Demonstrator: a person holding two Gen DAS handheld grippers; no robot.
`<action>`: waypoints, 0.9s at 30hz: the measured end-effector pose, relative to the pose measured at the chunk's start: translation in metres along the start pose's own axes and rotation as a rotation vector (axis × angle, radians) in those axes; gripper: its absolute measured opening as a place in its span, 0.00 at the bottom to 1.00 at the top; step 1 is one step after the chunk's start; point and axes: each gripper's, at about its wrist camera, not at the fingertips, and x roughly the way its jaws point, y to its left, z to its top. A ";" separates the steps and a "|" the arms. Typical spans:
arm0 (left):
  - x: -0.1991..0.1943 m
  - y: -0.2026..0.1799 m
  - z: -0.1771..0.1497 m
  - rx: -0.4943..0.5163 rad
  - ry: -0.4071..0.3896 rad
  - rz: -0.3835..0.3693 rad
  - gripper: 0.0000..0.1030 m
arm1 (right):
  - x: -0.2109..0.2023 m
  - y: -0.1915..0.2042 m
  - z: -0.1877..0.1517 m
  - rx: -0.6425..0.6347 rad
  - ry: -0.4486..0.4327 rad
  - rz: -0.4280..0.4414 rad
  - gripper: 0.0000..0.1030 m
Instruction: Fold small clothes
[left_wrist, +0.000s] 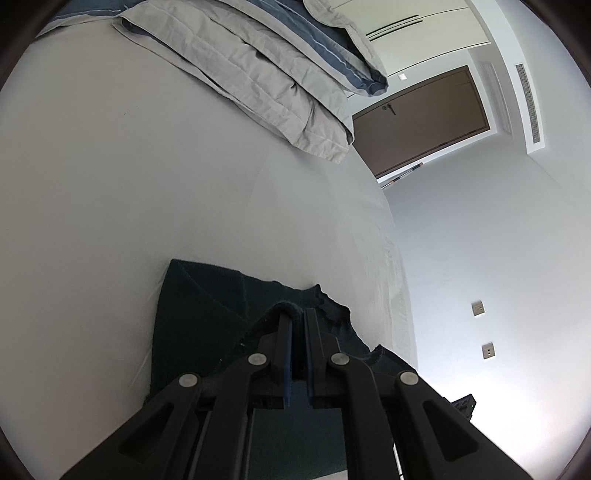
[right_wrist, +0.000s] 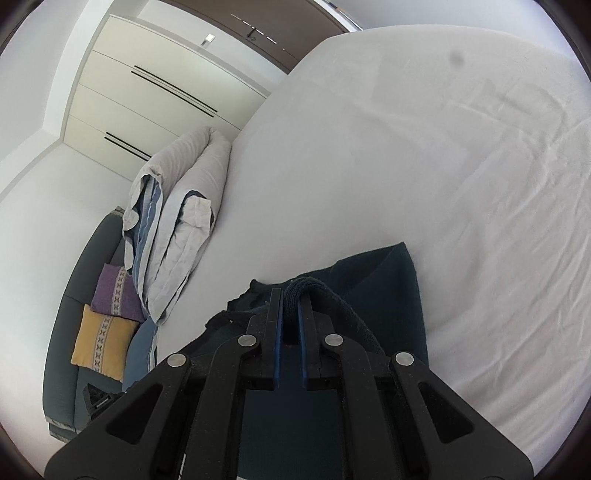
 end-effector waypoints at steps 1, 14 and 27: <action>0.009 0.000 0.005 0.007 0.003 0.017 0.06 | 0.009 -0.002 0.005 0.007 0.000 -0.007 0.05; 0.107 0.040 0.035 -0.009 0.059 0.230 0.10 | 0.119 -0.035 0.039 0.050 0.052 -0.138 0.10; 0.051 0.013 0.022 0.074 -0.070 0.196 0.57 | 0.092 0.001 0.029 -0.097 -0.071 -0.156 0.65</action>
